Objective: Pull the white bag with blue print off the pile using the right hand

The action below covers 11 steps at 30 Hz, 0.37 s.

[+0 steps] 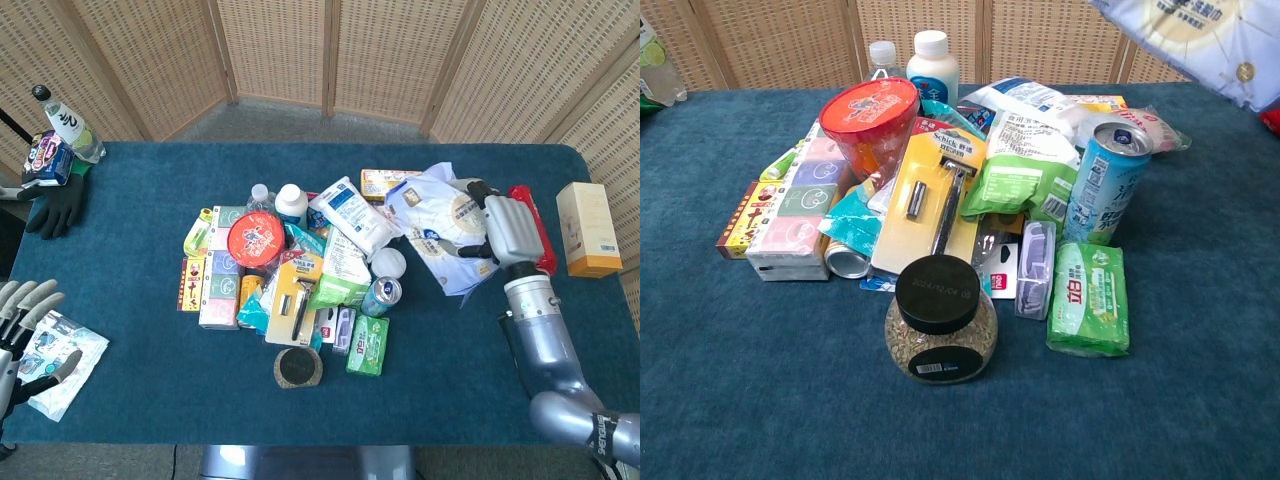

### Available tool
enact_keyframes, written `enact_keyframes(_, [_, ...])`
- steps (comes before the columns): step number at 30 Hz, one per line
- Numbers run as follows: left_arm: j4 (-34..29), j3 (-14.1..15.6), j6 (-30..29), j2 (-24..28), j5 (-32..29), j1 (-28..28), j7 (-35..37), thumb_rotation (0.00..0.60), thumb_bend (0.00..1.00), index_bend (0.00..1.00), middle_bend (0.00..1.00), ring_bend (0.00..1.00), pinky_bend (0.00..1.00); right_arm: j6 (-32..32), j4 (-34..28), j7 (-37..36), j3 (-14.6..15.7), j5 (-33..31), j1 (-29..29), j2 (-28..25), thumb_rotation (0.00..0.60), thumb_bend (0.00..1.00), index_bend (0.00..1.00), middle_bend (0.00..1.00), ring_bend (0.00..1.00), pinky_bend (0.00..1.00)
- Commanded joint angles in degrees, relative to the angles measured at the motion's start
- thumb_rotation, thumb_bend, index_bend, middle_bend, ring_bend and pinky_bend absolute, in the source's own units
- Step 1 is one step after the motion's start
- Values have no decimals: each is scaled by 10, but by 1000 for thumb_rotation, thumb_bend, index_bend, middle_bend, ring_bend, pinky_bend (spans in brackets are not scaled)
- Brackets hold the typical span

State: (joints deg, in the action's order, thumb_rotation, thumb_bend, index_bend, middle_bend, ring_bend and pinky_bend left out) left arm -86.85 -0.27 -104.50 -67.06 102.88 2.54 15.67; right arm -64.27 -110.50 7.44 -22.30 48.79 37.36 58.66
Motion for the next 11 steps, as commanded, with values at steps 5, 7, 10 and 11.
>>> enact_keyframes(5, [9, 2, -7, -4, 0, -4, 9, 600, 305, 146, 136, 110, 0, -3, -81, -63, -10, 58, -30, -39, 600, 248, 275, 570, 921, 883])
enact_keyframes(7, [12, 3, -8, -5, 0, -5, 12, 600, 305, 145, 137, 110, 0, -2, -84, -63, -7, 61, -30, -39, 600, 248, 274, 568, 920, 883])
enact_keyframes(10, [15, 3, -11, -5, 0, -6, 15, 600, 304, 146, 137, 109, 0, -6, -86, -58, -5, 63, -30, -38, 600, 246, 274, 567, 920, 883])
enact_keyframes(11, [16, 3, -11, -5, 0, -6, 16, 600, 304, 146, 137, 109, 0, -8, -88, -56, -4, 65, -30, -38, 600, 246, 274, 567, 920, 883])
